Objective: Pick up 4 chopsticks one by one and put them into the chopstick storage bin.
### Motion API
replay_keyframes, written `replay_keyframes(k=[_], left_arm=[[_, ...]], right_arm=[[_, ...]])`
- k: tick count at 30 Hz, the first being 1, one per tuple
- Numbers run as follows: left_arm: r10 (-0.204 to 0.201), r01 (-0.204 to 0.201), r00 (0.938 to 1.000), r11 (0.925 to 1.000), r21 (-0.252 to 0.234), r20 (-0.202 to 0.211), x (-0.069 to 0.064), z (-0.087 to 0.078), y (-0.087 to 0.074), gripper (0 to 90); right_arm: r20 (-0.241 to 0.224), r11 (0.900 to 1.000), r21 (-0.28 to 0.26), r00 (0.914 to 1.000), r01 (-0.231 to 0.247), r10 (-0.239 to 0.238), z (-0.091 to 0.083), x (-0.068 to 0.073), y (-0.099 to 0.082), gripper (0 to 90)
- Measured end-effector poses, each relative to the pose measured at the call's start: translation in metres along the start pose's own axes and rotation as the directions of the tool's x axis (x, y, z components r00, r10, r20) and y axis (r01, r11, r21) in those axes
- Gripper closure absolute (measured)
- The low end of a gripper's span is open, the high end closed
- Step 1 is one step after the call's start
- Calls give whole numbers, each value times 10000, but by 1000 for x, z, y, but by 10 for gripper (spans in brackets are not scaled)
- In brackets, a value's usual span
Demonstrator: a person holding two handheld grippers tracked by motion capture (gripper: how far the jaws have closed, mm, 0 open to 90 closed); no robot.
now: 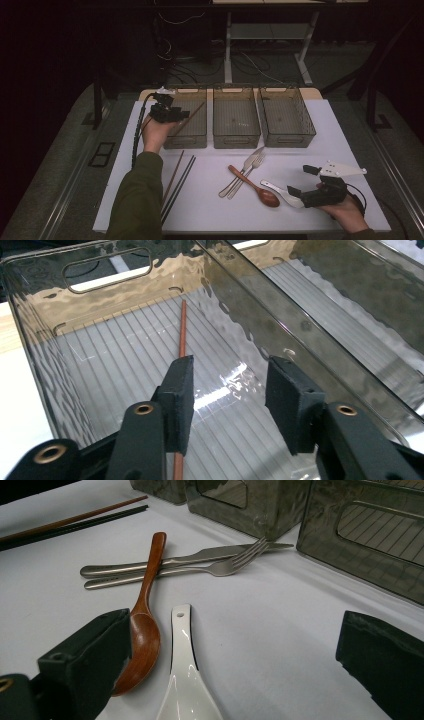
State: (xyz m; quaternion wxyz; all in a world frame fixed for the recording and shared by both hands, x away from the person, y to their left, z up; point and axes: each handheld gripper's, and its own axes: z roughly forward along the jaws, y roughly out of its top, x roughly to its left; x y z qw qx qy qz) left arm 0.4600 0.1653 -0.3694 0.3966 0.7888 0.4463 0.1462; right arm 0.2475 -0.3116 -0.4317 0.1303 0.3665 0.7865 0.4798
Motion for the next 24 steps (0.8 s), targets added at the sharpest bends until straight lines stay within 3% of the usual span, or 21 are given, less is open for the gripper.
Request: replay_keyframes(k=[9, 24], left_arm=[[28, -15, 9995, 9992, -406, 316, -10, -20, -10, 395], [745, -725, 9955, 9968, -350, 585, -39, -52, -32, 300]], right_arm=[[2, 10000, 23, 10000, -17, 17, 1, 1, 0, 13], [16, 10000, 43, 10000, 36, -36, 1, 1, 0, 14]])
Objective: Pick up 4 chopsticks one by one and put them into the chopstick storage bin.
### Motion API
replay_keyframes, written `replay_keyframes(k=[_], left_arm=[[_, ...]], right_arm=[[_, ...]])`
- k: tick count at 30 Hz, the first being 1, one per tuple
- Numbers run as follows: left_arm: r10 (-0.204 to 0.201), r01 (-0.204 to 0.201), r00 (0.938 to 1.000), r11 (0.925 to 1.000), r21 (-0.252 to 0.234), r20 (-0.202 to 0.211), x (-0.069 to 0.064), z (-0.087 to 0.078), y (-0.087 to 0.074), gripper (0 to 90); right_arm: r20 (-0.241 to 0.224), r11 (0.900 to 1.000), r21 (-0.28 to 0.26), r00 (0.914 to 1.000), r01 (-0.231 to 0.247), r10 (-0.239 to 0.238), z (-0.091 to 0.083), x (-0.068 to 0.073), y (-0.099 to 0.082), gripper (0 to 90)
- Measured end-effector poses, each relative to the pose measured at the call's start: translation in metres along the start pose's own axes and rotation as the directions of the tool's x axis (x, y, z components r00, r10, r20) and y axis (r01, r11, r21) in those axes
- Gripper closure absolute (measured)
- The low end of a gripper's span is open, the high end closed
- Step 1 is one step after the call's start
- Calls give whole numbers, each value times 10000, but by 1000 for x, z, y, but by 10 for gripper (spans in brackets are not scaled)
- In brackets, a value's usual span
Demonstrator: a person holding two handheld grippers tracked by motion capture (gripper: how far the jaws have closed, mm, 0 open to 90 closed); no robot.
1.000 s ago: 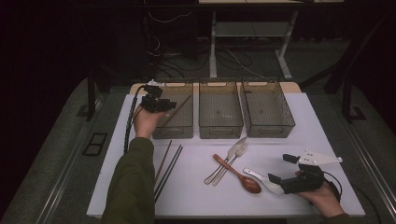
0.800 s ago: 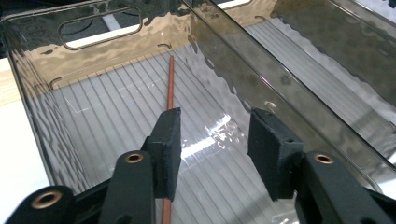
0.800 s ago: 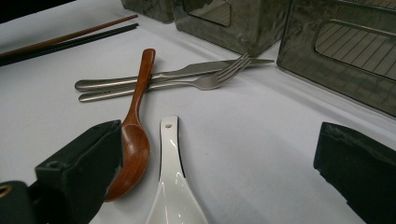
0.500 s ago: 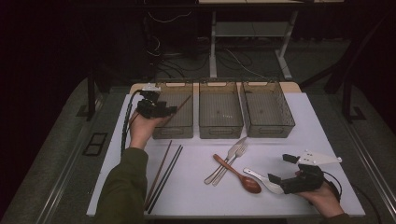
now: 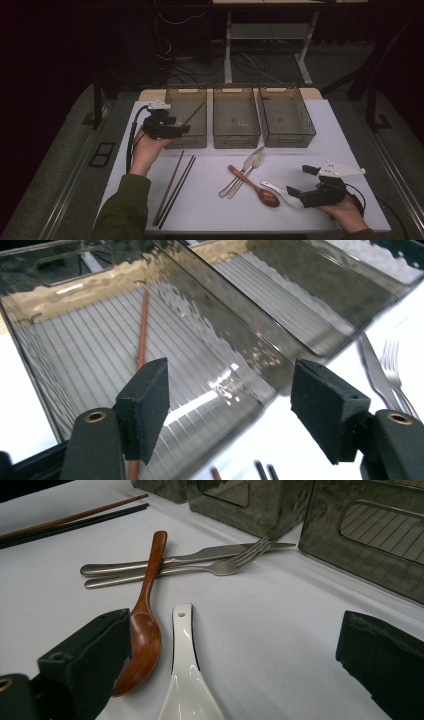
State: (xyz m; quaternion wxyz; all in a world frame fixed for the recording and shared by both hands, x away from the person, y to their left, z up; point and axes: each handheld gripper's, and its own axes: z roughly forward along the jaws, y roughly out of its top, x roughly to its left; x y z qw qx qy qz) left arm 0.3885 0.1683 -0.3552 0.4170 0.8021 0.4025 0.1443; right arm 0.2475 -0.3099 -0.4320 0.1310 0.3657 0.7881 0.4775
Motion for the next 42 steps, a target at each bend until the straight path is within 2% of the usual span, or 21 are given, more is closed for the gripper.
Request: replay_keyframes(k=[10, 18, 21, 25, 29, 33, 35, 37, 42], left_arm=[[280, -280, 9993, 9996, 26, 230, -21, -12, -26, 286], [210, -211, 9991, 9998, 2, 363, -31, -17, -53, 285], [203, -202, 9990, 9998, -30, 387, -35, -19, -64, 285], [165, -164, 9994, 9999, -39, 314, -39, -20, -80, 286], [306, -308, 9995, 9994, 182, 88, -43, -24, -95, 291], [246, -245, 9997, 9996, 149, -86, -45, -32, -108, 329], [313, -307, 9993, 9991, 280, -209, -46, -36, -113, 399], [374, -360, 9988, 9984, 437, -318, -46, -38, -119, 425], [-48, 66, 9997, 9974, 718, -258, -48, -43, -133, 549]], right_arm=[[-11, 9999, -27, 9999, 102, -102, 1, 1, 0, 13], [-253, 9993, 14, 9990, 374, -373, 7, -4, 5, 13], [-380, 9984, 205, 9979, 530, -522, 11, -3, 5, 13], [-451, 9988, 280, 9982, 411, -398, 12, -2, 3, 13], [-477, 9991, 261, 9983, 342, -330, 12, 0, 2, 13], [-457, 9992, 238, 9984, 331, -320, 11, 0, 2, 13], [-423, 9992, 258, 9987, 313, -302, 11, 0, 2, 13], [-418, 9992, 248, 9986, 319, -308, 11, 0, 2, 13], [-399, 9992, 263, 9988, 299, -288, 10, 0, 2, 13]])
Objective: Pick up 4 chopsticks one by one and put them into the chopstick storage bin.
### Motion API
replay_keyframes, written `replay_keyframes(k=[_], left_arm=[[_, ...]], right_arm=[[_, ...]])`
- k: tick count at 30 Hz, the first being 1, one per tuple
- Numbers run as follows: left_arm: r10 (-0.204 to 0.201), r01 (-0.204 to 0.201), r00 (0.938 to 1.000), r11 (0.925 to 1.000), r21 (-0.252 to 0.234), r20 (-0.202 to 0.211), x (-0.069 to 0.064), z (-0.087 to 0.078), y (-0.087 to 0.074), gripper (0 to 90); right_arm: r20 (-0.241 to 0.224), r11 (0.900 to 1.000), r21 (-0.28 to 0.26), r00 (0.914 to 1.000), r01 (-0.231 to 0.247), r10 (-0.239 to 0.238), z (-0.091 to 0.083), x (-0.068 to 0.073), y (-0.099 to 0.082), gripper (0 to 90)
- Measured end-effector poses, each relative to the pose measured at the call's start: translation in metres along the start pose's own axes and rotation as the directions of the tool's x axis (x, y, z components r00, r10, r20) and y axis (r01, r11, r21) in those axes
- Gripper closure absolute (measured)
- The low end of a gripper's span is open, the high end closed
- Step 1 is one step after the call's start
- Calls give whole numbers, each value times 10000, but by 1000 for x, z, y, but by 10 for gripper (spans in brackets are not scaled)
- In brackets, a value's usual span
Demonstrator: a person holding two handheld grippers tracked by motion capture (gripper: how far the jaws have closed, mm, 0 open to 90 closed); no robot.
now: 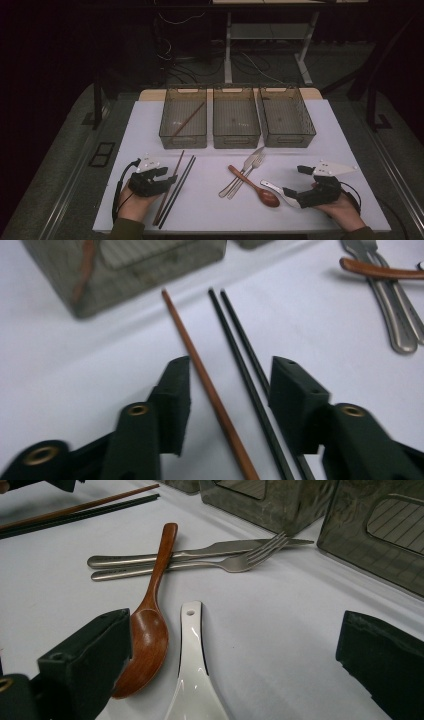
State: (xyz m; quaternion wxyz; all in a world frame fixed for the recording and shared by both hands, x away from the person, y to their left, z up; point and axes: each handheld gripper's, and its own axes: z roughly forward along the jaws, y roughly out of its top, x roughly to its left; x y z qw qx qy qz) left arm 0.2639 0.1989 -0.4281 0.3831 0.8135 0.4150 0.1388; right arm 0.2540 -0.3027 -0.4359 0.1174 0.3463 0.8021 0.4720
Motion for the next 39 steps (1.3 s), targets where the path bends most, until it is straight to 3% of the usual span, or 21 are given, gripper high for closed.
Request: replay_keyframes(k=[2, 5, 9, 19, 25, 39], left_arm=[[-76, 76, 10000, 9998, 168, 15, -3, -1, -5, 621], [66, -62, 9999, 9992, 398, -104, -7, -3, -9, 670], [-125, 135, 9998, 9979, 626, -159, -7, -1, -9, 735], [-123, 160, 9993, 9938, 1098, -344, -6, 6, -10, 746], [-108, 157, 9990, 9935, 1130, -442, -6, 8, -10, 768], [353, -230, 9953, 9907, 1342, -902, -5, 8, -7, 804]], right_arm=[[2, 10000, -2, 10000, 7, -7, 0, 0, 0, 13], [4, 10000, -16, 10000, 12, -12, 0, 0, 0, 13], [10, 10000, 6, 10000, 42, -42, 1, 0, 0, 14], [-6, 10000, 20, 10000, 51, -51, 1, 0, 0, 13], [17, 10000, 7, 10000, 72, -72, 0, 0, 0, 13], [9, 10000, -2, 10000, 92, -92, 0, 0, 0, 13]])
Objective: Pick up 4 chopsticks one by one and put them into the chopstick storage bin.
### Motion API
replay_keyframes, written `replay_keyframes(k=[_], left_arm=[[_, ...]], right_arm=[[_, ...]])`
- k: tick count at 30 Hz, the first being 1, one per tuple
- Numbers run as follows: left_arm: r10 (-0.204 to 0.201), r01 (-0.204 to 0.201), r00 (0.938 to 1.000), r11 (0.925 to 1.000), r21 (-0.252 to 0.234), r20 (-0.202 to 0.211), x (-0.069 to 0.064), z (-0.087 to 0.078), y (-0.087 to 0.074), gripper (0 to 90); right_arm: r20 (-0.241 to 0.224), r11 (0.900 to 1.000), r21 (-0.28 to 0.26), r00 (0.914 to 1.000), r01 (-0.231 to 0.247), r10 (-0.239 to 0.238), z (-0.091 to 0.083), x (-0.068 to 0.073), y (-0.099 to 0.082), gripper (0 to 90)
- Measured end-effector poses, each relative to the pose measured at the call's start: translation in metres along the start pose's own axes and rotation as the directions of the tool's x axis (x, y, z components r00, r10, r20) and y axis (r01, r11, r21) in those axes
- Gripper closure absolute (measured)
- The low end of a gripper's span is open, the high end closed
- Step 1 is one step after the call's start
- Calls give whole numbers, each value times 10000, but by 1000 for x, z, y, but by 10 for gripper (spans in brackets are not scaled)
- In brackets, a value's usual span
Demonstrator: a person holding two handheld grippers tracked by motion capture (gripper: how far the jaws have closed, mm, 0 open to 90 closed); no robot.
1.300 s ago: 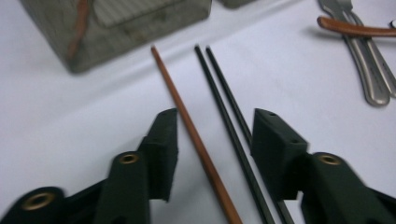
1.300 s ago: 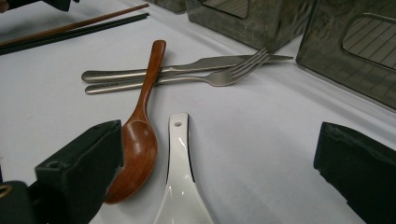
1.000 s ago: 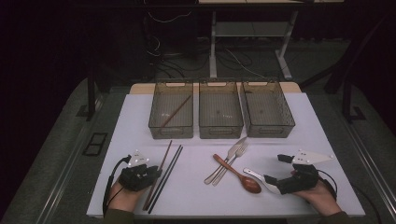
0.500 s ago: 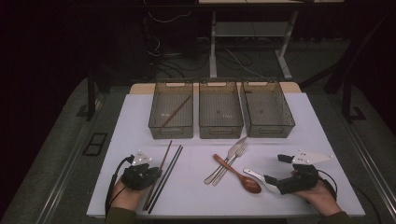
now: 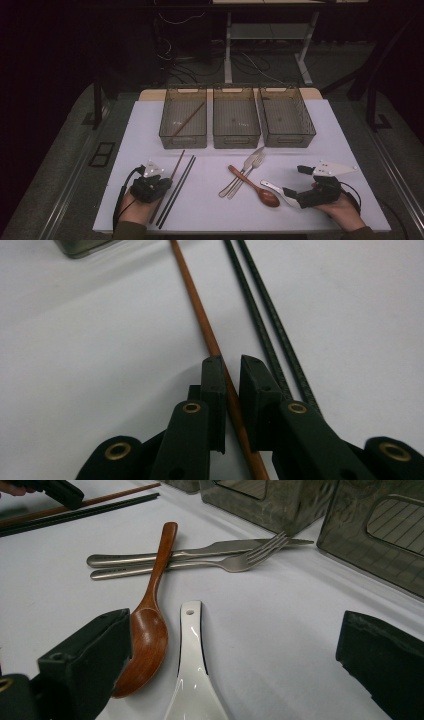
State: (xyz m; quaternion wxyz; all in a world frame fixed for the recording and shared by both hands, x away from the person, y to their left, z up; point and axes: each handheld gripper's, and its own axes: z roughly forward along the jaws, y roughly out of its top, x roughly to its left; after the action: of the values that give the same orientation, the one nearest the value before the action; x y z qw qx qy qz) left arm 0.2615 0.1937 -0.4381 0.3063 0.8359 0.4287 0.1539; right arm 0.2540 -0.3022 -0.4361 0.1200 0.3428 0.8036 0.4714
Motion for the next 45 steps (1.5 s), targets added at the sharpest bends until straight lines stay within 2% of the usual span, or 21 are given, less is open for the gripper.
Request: replay_keyframes(k=[11, 16, 17, 23, 27, 32, 37, 45], left_arm=[[-24, 24, 9999, 10000, -49, -147, 17, -4, -4, 832], [-196, 199, 9997, 9996, -190, 163, 22, -5, -7, 826], [-288, 294, 9993, 9992, -257, 236, 22, -6, -8, 802], [-532, 578, 9964, 9958, -704, 654, 26, -21, -17, 741], [-628, 687, 9943, 9954, -671, 863, 26, -27, -26, 742], [-808, 857, 9937, 9944, -623, 775, 28, -27, -29, 749], [-813, 840, 9937, 9960, -321, 771, 28, -23, -30, 770], [-843, 864, 9941, 9959, -279, 687, 29, -23, -30, 829]], right_arm=[[2, 10000, 3, 10000, -10, 10, 0, 0, 0, 13], [2, 10000, -1, 10000, -19, 19, 0, 0, 0, 13], [-2, 10000, -14, 10000, -20, 20, 0, 0, 0, 13], [-19, 10000, -37, 10000, -42, 42, -1, -1, 0, 13], [-6, 10000, -26, 10000, -28, 28, 0, 0, 0, 13], [11, 10000, -6, 10000, -18, 18, 0, 0, 0, 13], [8, 10000, 1, 10000, -12, 12, 0, 0, 0, 13], [10, 10000, -16, 10000, -3, 3, 0, 0, 0, 13]])
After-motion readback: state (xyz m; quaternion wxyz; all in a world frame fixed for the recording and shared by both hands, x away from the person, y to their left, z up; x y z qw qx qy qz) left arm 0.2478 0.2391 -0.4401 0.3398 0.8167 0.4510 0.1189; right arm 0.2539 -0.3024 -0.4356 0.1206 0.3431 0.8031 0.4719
